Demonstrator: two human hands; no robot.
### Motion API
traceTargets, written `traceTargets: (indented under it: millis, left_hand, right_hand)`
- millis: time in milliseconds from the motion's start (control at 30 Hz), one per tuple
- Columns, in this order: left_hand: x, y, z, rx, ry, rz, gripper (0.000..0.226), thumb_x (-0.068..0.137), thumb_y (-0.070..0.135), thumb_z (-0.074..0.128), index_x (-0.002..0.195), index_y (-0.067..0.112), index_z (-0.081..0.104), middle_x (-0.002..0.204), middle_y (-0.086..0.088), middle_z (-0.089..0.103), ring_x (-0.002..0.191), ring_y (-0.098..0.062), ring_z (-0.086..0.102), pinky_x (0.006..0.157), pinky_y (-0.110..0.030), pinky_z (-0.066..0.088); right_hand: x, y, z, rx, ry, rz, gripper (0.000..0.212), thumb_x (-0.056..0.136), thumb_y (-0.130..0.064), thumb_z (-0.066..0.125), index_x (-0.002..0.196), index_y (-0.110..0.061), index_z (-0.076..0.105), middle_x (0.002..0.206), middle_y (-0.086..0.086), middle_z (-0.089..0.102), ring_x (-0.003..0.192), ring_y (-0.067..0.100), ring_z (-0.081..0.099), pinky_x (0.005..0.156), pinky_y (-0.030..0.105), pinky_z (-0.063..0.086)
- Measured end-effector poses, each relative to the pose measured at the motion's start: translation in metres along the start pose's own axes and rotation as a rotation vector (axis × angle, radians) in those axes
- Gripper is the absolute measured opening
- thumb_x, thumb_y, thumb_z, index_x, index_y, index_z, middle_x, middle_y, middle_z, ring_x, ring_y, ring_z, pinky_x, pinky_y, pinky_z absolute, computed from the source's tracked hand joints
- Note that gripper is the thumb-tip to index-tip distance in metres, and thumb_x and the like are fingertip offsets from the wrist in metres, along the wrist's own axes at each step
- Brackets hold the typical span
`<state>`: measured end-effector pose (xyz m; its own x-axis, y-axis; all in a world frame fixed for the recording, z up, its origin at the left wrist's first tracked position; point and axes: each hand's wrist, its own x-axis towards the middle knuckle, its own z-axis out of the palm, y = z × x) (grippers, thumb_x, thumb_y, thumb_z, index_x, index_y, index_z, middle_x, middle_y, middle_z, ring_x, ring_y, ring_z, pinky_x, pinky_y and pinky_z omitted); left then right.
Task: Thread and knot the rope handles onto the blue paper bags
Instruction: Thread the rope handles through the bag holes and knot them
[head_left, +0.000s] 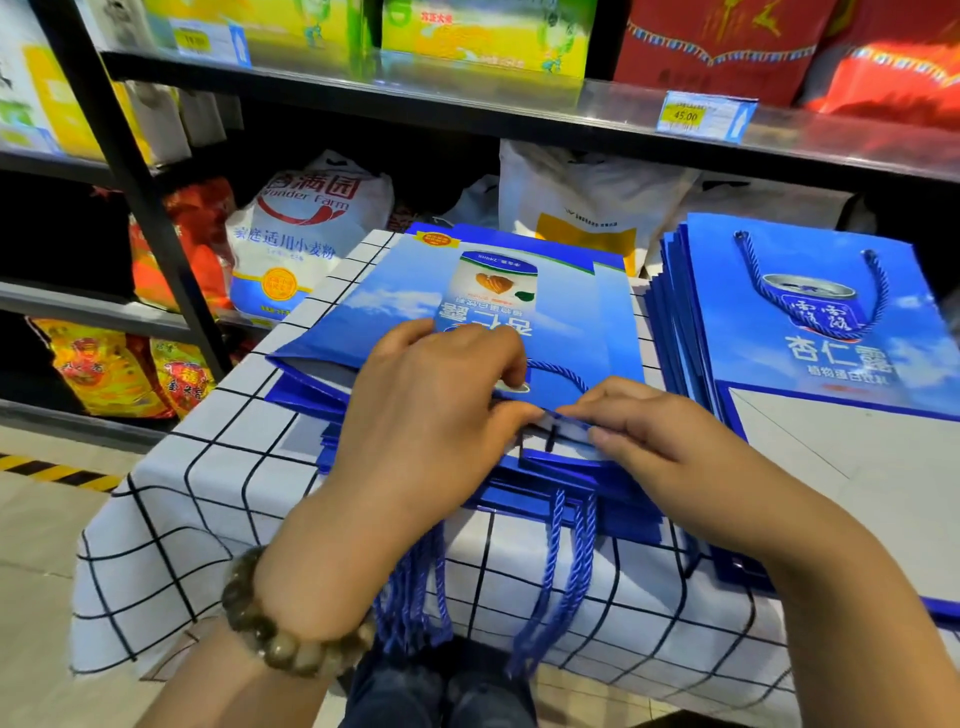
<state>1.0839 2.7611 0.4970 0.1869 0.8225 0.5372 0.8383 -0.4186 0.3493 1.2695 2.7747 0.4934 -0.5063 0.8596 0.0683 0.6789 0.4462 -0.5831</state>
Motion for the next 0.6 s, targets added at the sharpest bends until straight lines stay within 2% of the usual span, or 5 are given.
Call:
traceTargets:
  millis: [67,200,300,433,600]
  left_hand:
    - [-0.01,0.009,0.007,-0.027,0.027,-0.028,0.023,0.073,0.045,0.056,0.063,0.026,0.059,0.074,0.009,0.065,0.078,-0.012,0.058,0.084,-0.03,0.033]
    - [-0.018,0.026,0.017,0.13,-0.118,-0.097,0.04,0.074,0.051,0.043,0.059,0.024,0.069,0.081,0.006,0.071,0.091,-0.021,0.064,0.09,-0.039,0.031]
    - [-0.013,0.03,0.021,0.234,-0.117,-0.083,0.025,0.066,0.044,0.059,0.057,0.023,0.07,0.079,0.002,0.072,0.091,-0.026,0.066,0.091,-0.042,0.037]
    - [-0.014,0.033,0.025,0.262,-0.115,-0.104,0.016,0.053,0.027,0.083,0.056,0.018,0.07,0.082,-0.006,0.073,0.094,-0.031,0.065,0.088,-0.044,0.026]
    - [-0.014,0.035,0.024,0.295,-0.142,-0.087,0.022,0.044,0.015,0.084,0.055,0.009,0.067,0.085,-0.012,0.073,0.094,-0.031,0.066,0.094,-0.048,0.036]
  right_hand:
    - [0.0,0.001,0.001,-0.039,0.034,-0.01,0.027,0.094,-0.013,0.045,0.113,-0.018,0.063,0.097,-0.013,0.054,0.095,0.005,0.053,0.087,0.017,0.039]
    - [-0.001,-0.003,0.004,-0.103,0.093,-0.02,0.029,0.095,-0.017,0.042,0.115,-0.017,0.063,0.095,-0.011,0.053,0.097,0.01,0.054,0.087,0.02,0.04]
    - [-0.003,-0.007,0.007,-0.117,0.157,-0.025,0.041,0.088,-0.027,0.034,0.113,-0.017,0.064,0.097,-0.004,0.057,0.096,0.013,0.056,0.086,0.026,0.044]
    - [-0.006,-0.007,0.014,-0.155,0.219,-0.031,0.042,0.083,-0.023,0.035,0.112,-0.017,0.065,0.099,0.0,0.06,0.095,0.021,0.059,0.082,0.04,0.049]
    - [-0.005,-0.008,0.021,-0.22,0.302,-0.022,0.037,0.081,-0.022,0.037,0.104,-0.017,0.066,0.096,0.001,0.062,0.089,0.026,0.061,0.073,0.045,0.051]
